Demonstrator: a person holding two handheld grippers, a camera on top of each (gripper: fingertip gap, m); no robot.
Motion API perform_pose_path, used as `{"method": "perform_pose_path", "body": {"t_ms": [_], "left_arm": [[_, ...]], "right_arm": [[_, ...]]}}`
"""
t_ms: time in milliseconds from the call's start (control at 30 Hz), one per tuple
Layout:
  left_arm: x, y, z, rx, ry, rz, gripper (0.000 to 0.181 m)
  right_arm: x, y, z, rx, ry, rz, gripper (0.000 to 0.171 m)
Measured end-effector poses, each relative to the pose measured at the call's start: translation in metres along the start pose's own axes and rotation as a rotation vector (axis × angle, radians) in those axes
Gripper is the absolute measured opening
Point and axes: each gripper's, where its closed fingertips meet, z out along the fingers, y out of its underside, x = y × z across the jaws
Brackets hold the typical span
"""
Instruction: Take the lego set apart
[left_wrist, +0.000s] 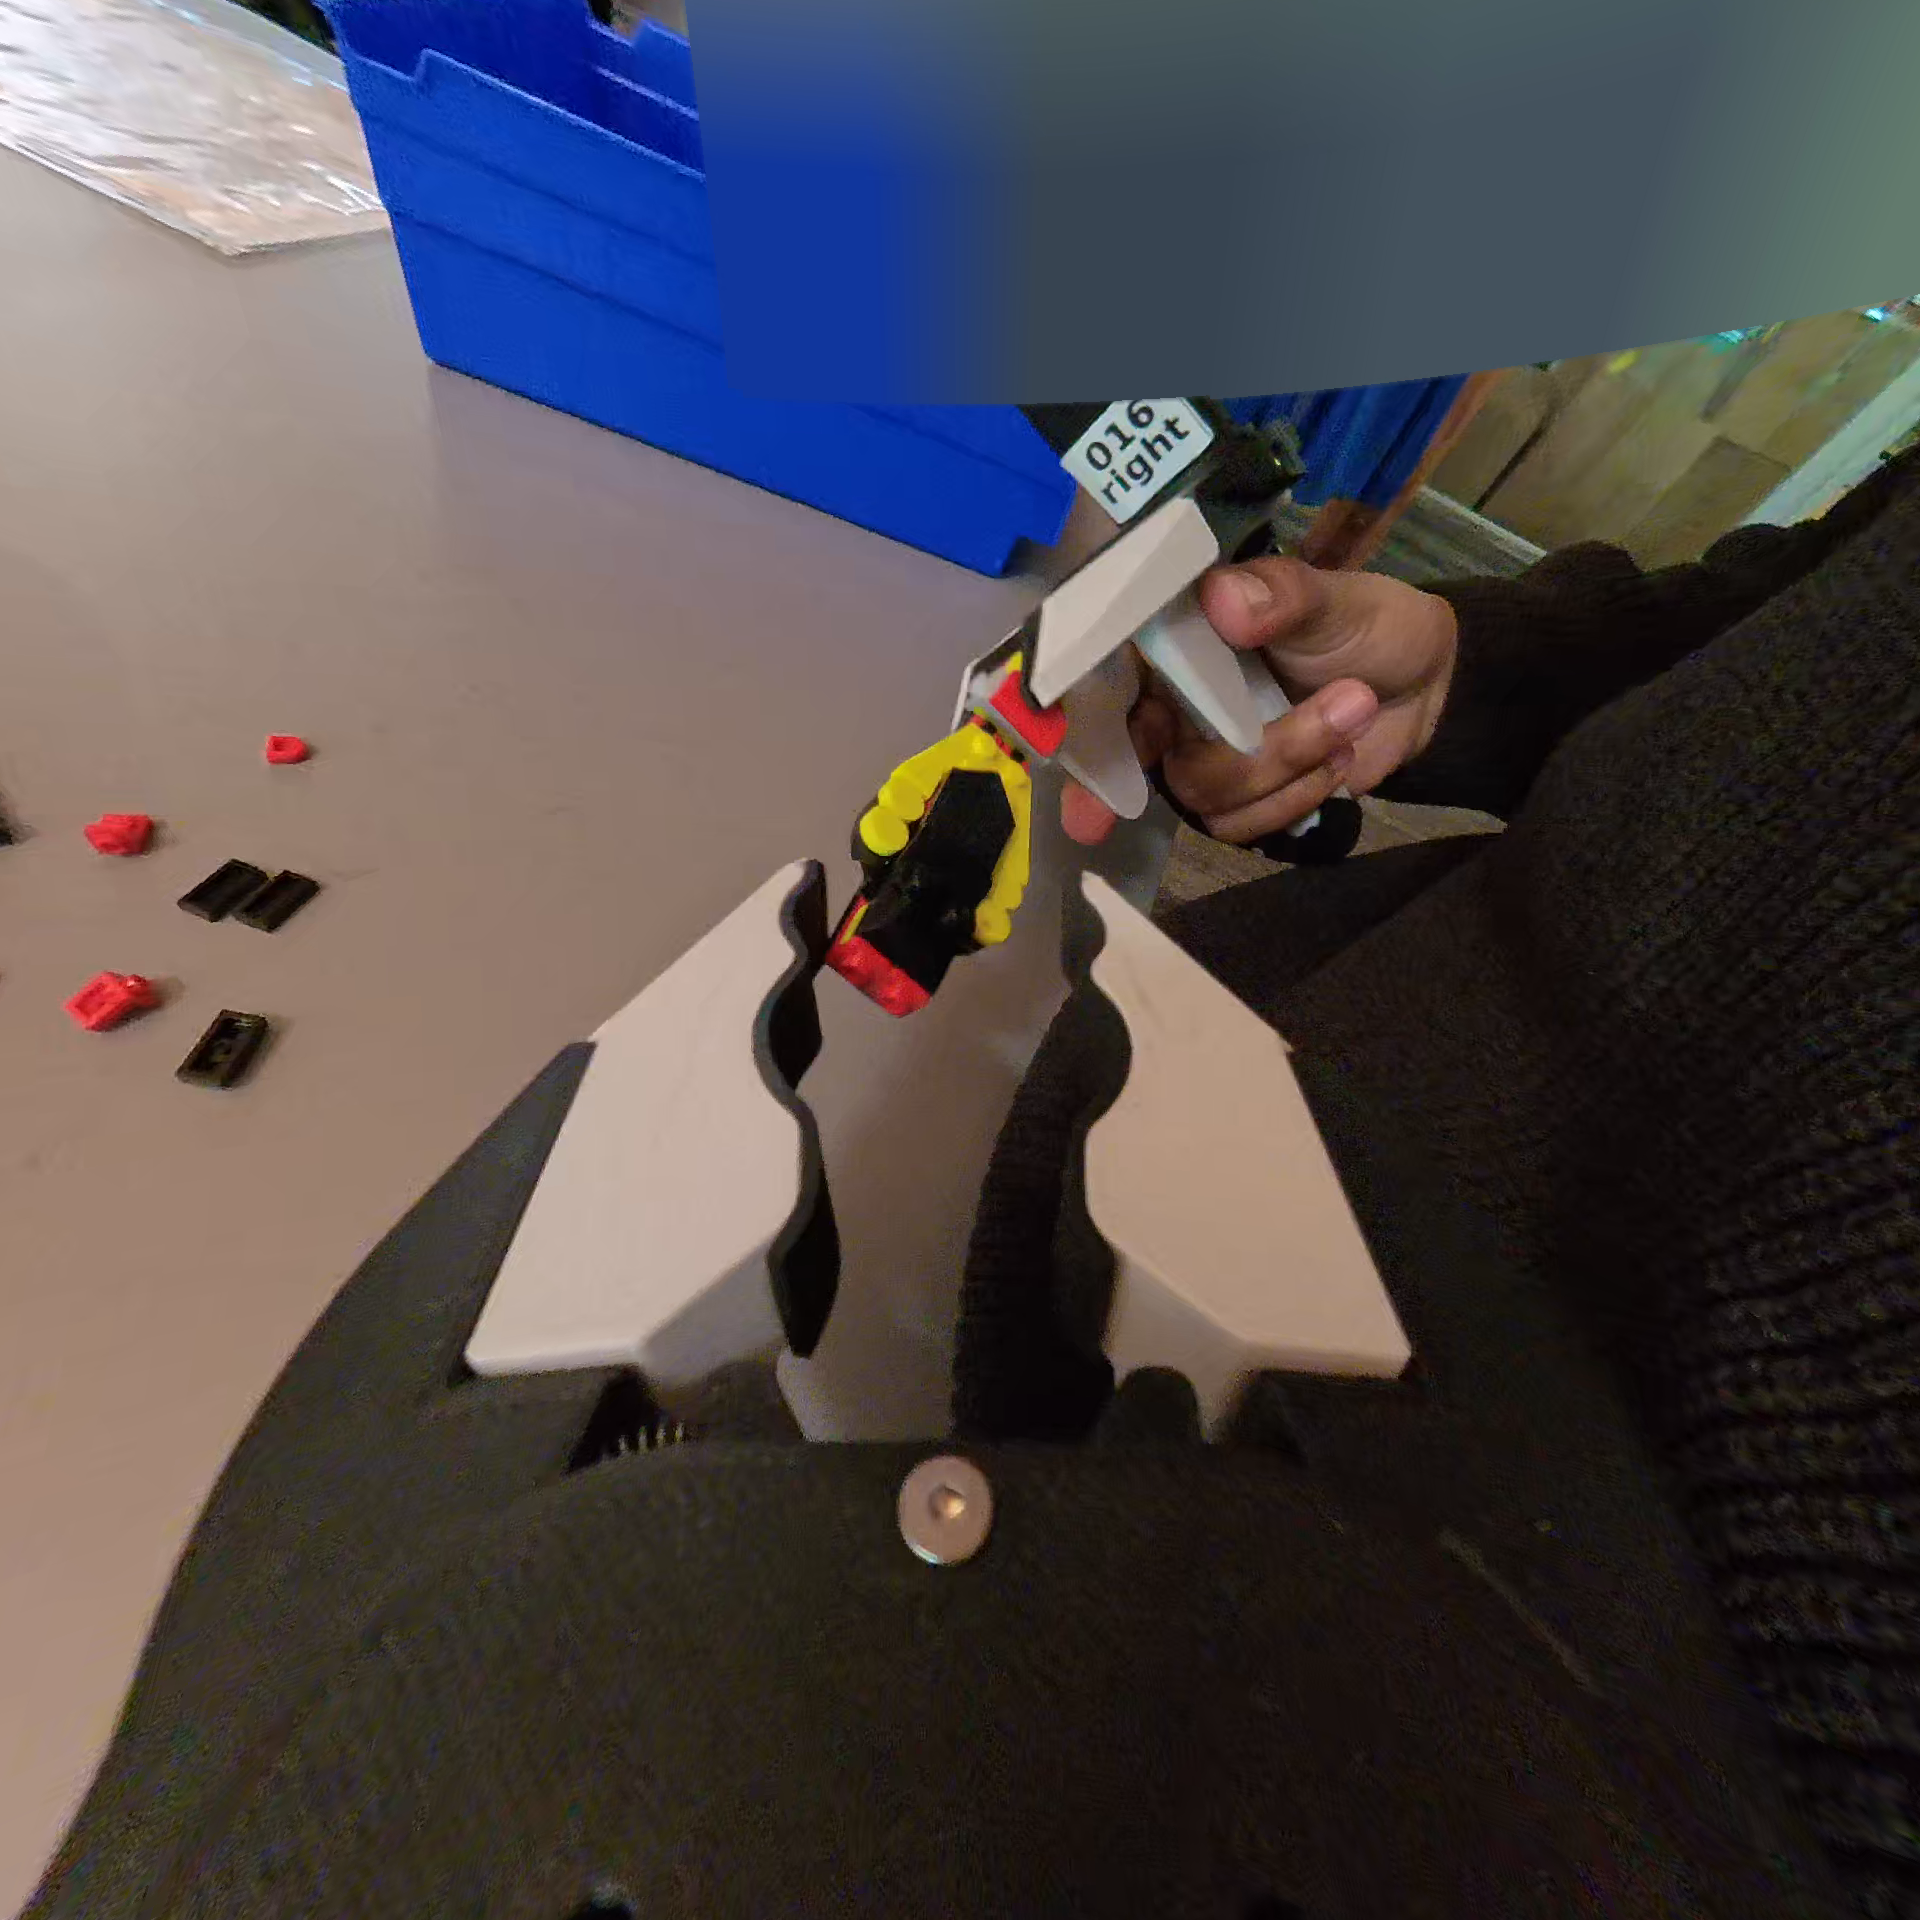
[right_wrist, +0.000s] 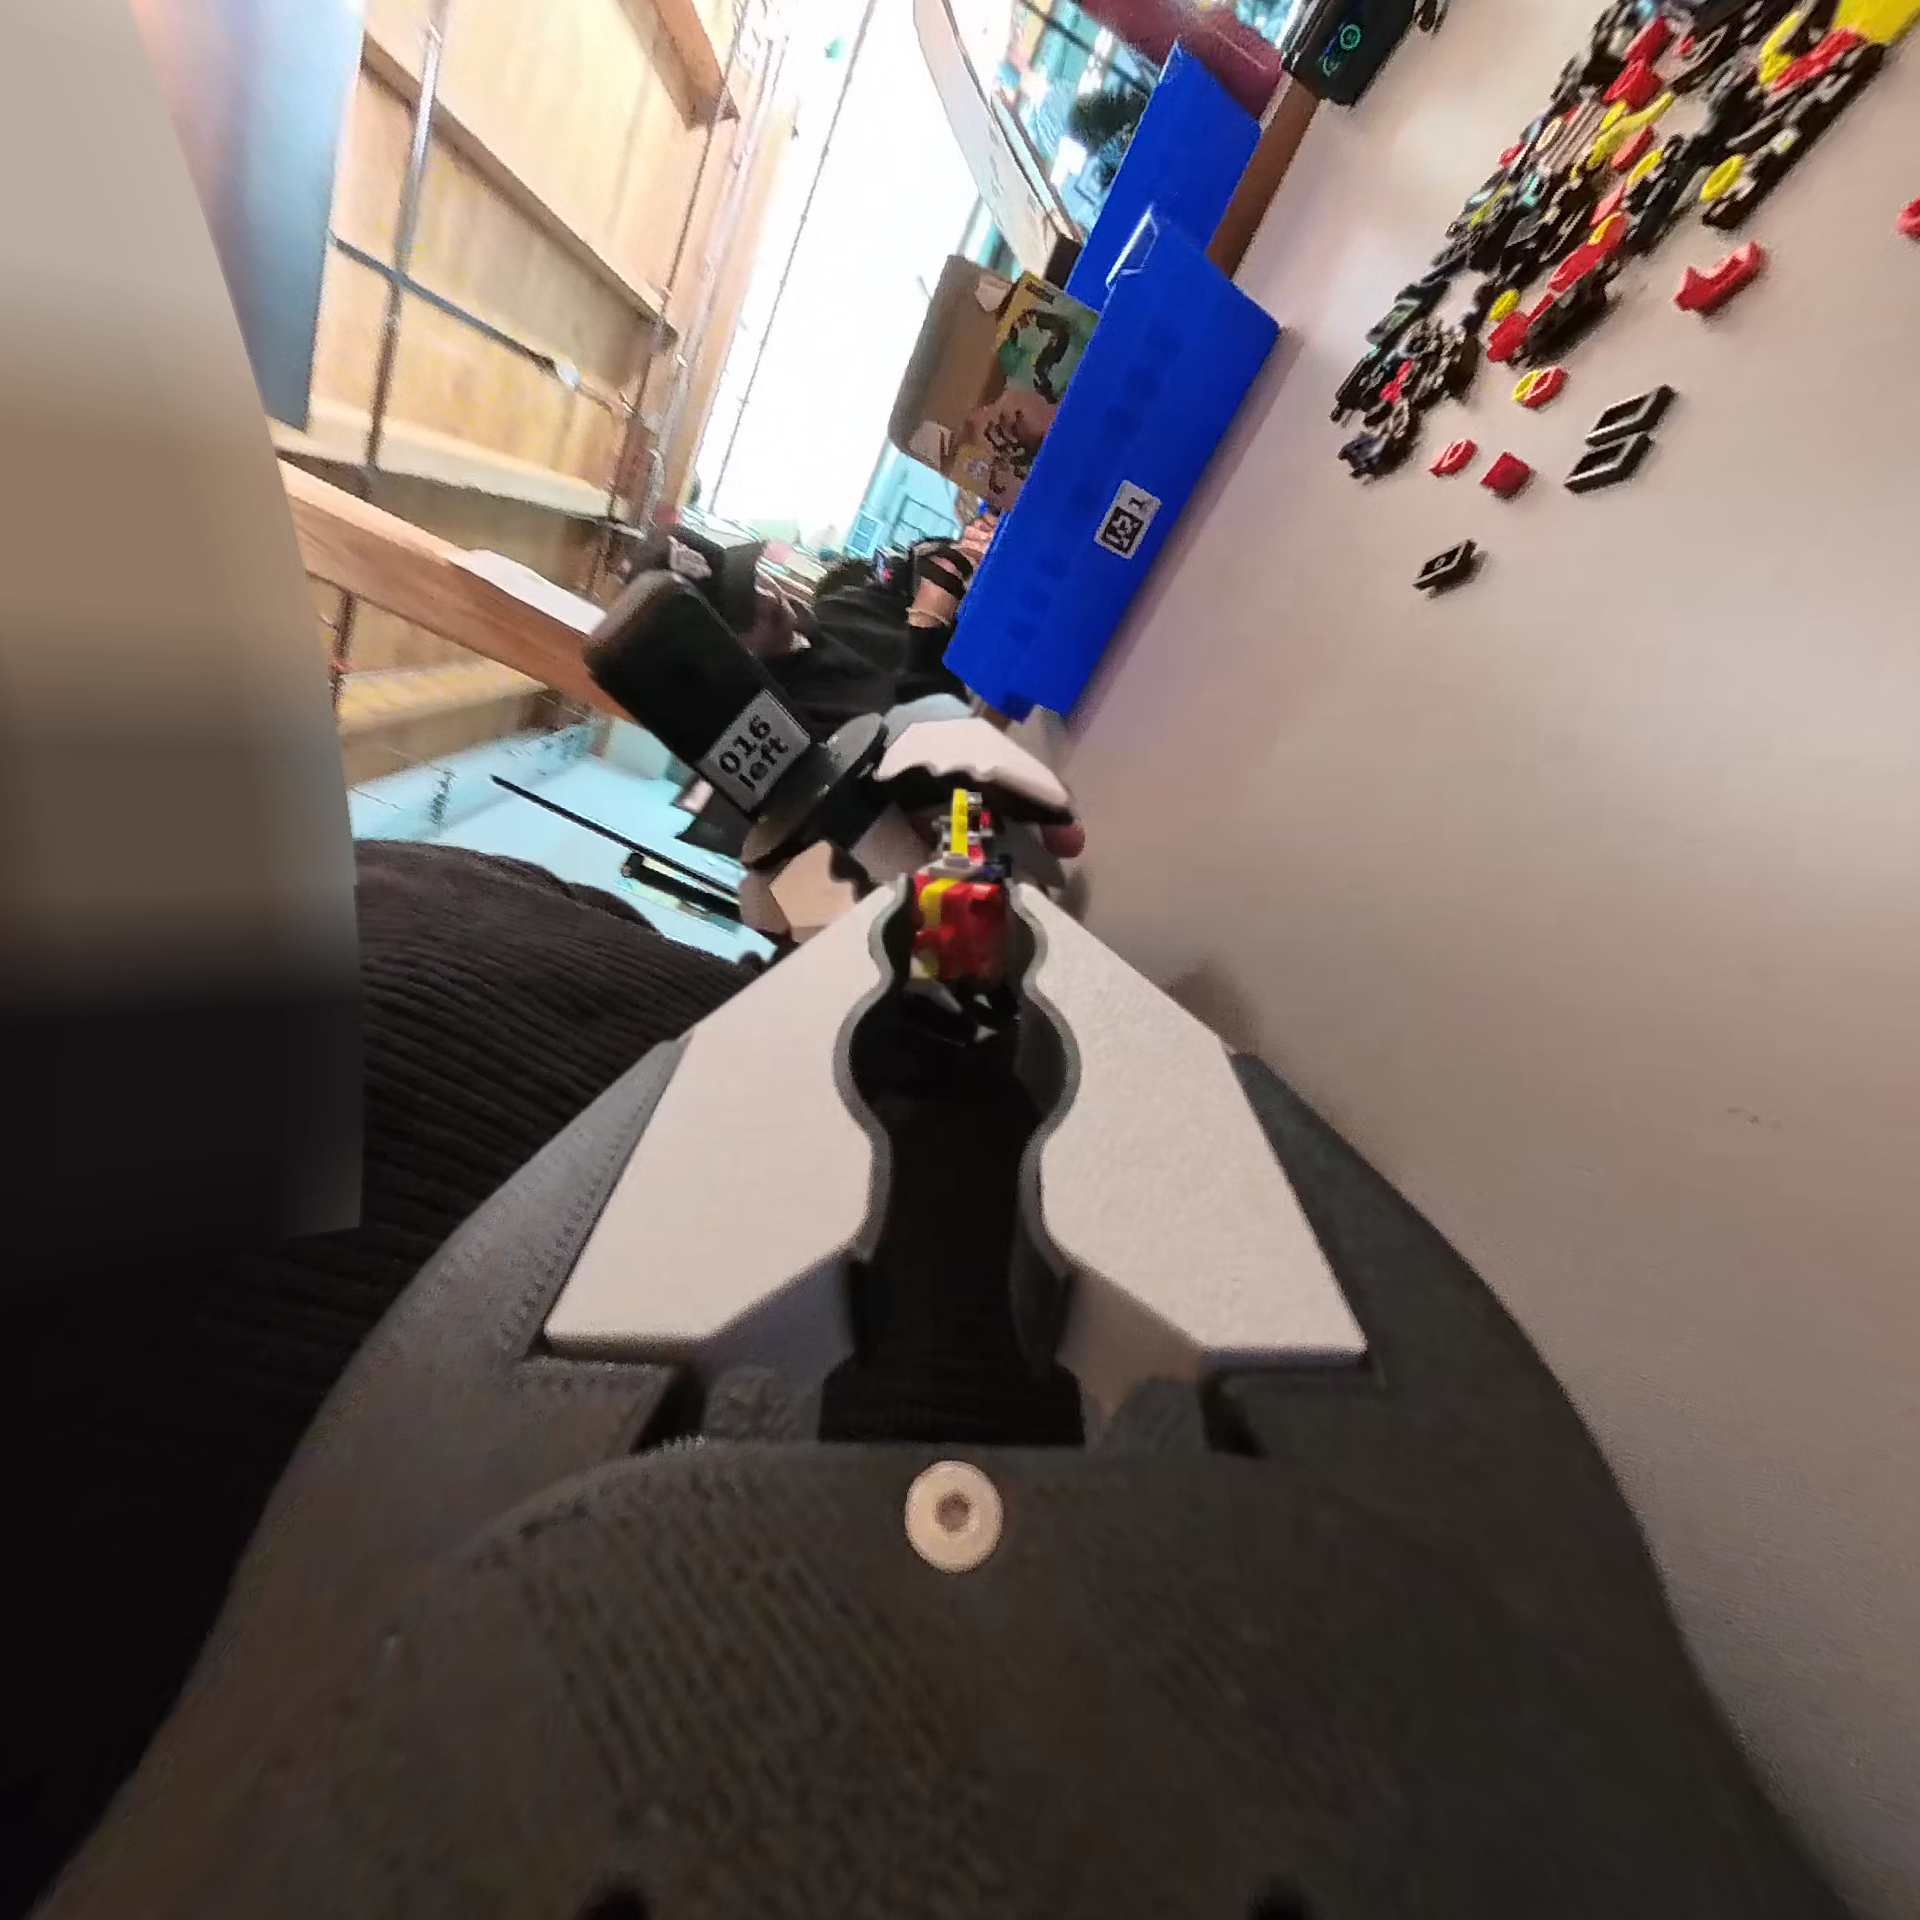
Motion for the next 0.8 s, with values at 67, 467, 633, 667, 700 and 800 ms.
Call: {"method": "perform_pose_path", "body": {"t_ms": [67,467,633,667,700,800], "left_arm": [[0.002,-0.002,-0.001,0.01,0.008,0.014,0.033],[0.005,0.005,0.0,-0.034,0.07,-0.043,0.025],[0.006,0.018,0.004,-0.105,0.027,0.098,0.025],[0.009,0.021,0.005,-0.121,0.026,0.143,0.025],[0.011,0.025,0.007,-0.137,0.027,0.186,0.026],[0.02,0.035,0.009,-0.172,0.037,0.327,0.025]], "right_arm": [[-0.001,-0.002,-0.002,0.01,-0.032,0.055,0.015],[-0.014,-0.013,-0.008,0.005,-0.018,-0.162,0.063],[-0.005,0.014,-0.001,-0.218,0.244,-0.789,0.055],[-0.001,0.023,0.002,-0.271,0.27,-0.873,0.051],[0.003,0.031,0.003,-0.314,0.294,-0.934,0.046],[0.011,0.046,0.006,-0.402,0.304,-0.991,0.033]]}}
